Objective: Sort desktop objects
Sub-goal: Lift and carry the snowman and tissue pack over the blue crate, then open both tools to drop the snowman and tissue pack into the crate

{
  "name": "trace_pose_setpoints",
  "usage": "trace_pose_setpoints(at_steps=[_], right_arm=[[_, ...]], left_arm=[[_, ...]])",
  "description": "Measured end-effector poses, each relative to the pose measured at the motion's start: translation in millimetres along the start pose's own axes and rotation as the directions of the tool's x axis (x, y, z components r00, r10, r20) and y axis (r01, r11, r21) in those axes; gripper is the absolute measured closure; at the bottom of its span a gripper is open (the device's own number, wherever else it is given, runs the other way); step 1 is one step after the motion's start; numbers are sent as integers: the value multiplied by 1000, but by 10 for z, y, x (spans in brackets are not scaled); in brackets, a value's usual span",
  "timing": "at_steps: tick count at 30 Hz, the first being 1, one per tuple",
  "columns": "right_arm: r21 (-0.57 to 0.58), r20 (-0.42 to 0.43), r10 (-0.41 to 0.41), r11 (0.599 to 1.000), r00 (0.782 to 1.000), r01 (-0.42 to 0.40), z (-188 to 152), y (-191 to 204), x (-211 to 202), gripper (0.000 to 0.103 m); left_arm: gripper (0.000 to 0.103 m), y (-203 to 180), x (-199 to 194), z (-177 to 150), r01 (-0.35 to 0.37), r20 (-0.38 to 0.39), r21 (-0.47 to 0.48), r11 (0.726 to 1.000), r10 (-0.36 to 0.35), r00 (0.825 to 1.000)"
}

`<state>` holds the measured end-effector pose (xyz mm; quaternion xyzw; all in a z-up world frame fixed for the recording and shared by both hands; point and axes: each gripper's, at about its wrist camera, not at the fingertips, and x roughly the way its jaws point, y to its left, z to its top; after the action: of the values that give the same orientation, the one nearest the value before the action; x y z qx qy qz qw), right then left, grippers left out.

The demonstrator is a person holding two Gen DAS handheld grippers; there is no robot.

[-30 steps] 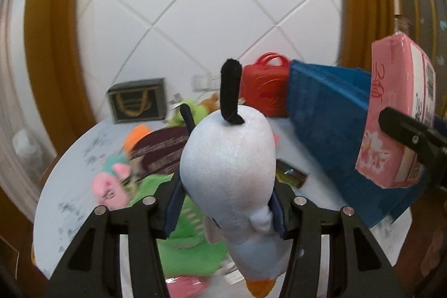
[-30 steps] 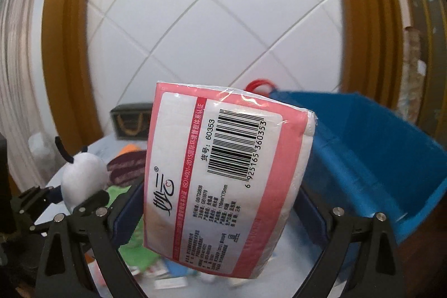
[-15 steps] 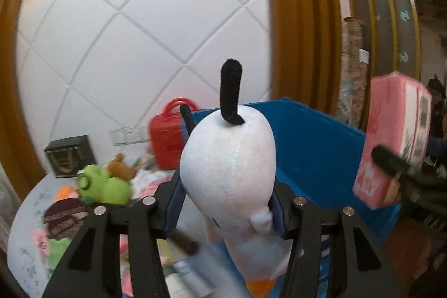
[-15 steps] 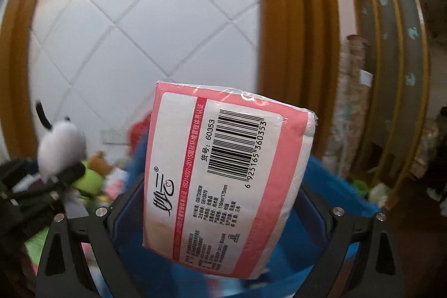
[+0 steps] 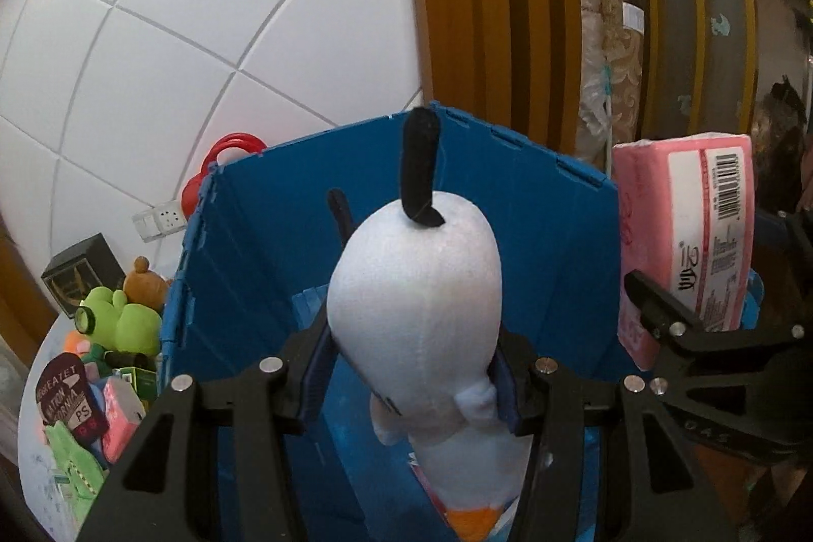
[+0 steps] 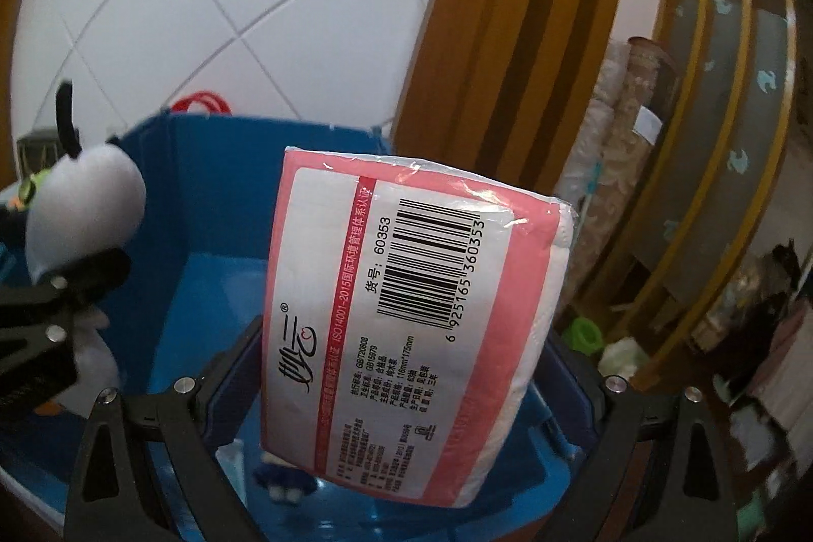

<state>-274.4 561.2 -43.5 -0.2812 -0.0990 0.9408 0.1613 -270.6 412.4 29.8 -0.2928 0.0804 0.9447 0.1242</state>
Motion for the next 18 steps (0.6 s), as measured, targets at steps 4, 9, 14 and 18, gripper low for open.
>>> trace_pose_setpoints(at_steps=[4, 9, 14, 18], right_arm=[[-23, -7, 13, 1000, 1000, -13, -40, -51, 117, 6], [-34, -3, 25, 999, 1000, -25, -61, -105, 207, 6], [-46, 4, 35, 998, 999, -35, -107, -57, 179, 2], [-48, 29, 25, 999, 999, -23, -98, -62, 115, 0]], left_arm=[[51, -37, 57, 0, -24, -19, -22, 999, 23, 1000], [49, 29, 86, -26, -36, -32, -53, 998, 34, 999], [32, 85, 58, -28, -11, -31, -74, 997, 9, 999], [29, 124, -11, -34, -2, -16, -85, 996, 0, 1000]])
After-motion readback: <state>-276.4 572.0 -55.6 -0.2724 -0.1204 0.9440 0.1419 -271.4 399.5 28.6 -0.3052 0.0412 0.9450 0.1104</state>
